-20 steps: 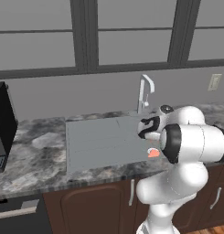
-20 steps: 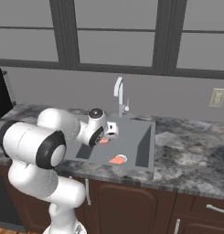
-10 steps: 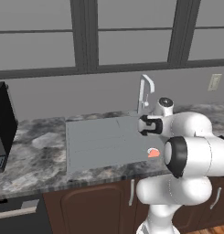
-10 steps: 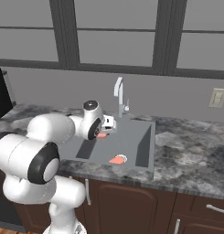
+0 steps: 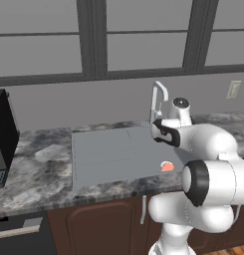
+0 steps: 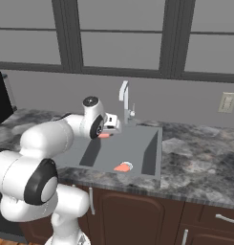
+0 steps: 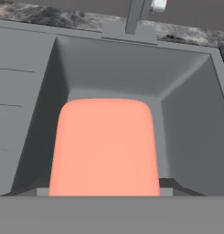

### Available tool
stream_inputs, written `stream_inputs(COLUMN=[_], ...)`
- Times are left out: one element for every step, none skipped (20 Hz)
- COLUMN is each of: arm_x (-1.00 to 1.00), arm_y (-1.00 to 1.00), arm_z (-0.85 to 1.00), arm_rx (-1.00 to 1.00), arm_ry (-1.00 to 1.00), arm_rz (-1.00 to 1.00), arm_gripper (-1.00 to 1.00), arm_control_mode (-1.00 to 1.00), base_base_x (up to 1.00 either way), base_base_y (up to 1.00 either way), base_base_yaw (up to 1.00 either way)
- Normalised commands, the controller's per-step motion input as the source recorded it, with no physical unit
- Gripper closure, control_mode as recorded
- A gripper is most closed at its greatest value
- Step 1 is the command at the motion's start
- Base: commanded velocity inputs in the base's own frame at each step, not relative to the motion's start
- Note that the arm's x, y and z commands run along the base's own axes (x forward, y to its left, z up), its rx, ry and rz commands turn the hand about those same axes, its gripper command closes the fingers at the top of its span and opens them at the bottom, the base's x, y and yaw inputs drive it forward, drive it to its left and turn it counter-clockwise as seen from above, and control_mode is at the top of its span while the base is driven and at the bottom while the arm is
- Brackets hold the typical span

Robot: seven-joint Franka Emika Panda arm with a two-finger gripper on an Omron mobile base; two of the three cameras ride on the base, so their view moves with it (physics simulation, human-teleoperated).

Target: Pick up the bar soap and bar soap from the sink, and place them back in the cabinet, and close the cabinet doors.

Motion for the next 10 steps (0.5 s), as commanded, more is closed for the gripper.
stream_inputs(arm_x=[-0.08, -0.08, -0.07, -0.08, -0.09, -0.12, -0.09, -0.05, -0.06, -0.08], arm_y=[0.04, 0.06, 0.06, 0.05, 0.02, 0.0, 0.0, 0.0, 0.0, 0.0], arm_z=[0.29, 0.31, 0.3, 0.31, 0.32, 0.33, 0.34, 0.33, 0.33, 0.33], arm_rx=[0.0, 0.0, 0.0, 0.0, 0.0, 0.0, 0.0, 0.0, 0.0, 0.0], arm_ry=[0.0, 0.0, 0.0, 0.0, 0.0, 0.0, 0.0, 0.0, 0.0, 0.0], arm_rz=[-0.04, -0.04, -0.04, -0.04, -0.04, -0.04, -0.04, -0.04, -0.04, -0.03], arm_gripper=[1.0, 1.0, 1.0, 1.0, 1.0, 1.0, 1.0, 1.0, 1.0, 1.0], arm_control_mode=[-1.0, -1.0, -1.0, -1.0, -1.0, -1.0, -1.0, -1.0, -1.0, -1.0], base_base_x=[0.0, 0.0, 0.0, 0.0, 0.0, 0.0, 0.0, 0.0, 0.0, 0.0], base_base_y=[0.0, 0.0, 0.0, 0.0, 0.0, 0.0, 0.0, 0.0, 0.0, 0.0], base_base_yaw=[0.0, 0.0, 0.0, 0.0, 0.0, 0.0, 0.0, 0.0, 0.0, 0.0])
